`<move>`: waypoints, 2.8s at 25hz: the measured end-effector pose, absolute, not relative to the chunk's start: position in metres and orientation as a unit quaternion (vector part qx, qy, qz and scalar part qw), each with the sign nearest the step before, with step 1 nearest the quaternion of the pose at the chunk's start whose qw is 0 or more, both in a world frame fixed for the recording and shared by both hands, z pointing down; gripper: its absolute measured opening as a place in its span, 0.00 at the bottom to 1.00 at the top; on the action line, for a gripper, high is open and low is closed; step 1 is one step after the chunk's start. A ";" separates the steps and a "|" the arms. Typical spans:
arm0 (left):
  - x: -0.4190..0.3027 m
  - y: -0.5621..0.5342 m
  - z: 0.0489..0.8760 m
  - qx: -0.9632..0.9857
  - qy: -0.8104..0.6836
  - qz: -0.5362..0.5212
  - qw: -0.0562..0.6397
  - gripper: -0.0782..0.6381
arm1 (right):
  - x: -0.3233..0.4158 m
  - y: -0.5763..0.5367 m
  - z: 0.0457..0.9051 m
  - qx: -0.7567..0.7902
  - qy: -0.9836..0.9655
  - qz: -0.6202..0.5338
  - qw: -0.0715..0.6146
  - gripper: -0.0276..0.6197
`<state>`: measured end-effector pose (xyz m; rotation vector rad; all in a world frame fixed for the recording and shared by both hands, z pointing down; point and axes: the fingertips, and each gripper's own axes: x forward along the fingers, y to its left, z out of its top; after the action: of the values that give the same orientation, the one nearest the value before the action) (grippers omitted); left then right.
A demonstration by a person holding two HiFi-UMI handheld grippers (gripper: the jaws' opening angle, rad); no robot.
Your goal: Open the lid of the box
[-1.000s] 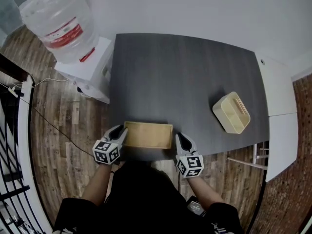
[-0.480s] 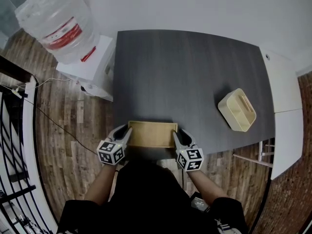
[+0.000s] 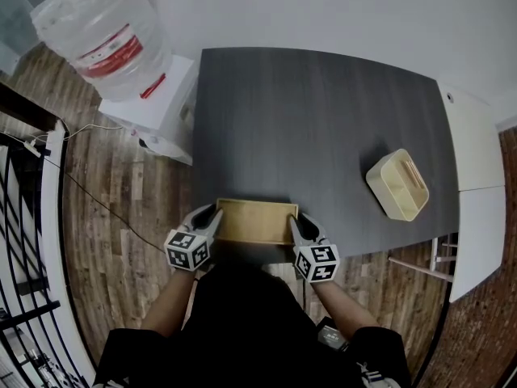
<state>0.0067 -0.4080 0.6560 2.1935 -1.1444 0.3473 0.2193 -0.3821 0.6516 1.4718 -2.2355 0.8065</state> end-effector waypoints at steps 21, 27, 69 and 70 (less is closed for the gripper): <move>0.002 -0.409 0.658 0.806 -0.463 0.128 0.346 0.21 | 0.249 -0.381 0.654 0.531 -0.772 0.300 0.177 0.16; 0.002 -0.410 0.659 0.798 -0.474 0.134 0.347 0.20 | 0.263 -0.380 0.654 0.543 -0.764 0.300 0.179 0.15; -0.003 -0.414 0.659 0.786 -0.497 0.121 0.348 0.19 | 0.336 -0.375 0.654 0.597 -0.727 0.292 0.174 0.12; -0.003 -0.414 0.660 0.786 -0.497 0.122 0.348 0.19 | 0.337 -0.376 0.654 0.598 -0.726 0.291 0.175 0.12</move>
<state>-0.0027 -0.4142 0.6597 2.0373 -1.2887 0.3169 0.3369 -0.3758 0.6538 1.6938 -2.0585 0.8252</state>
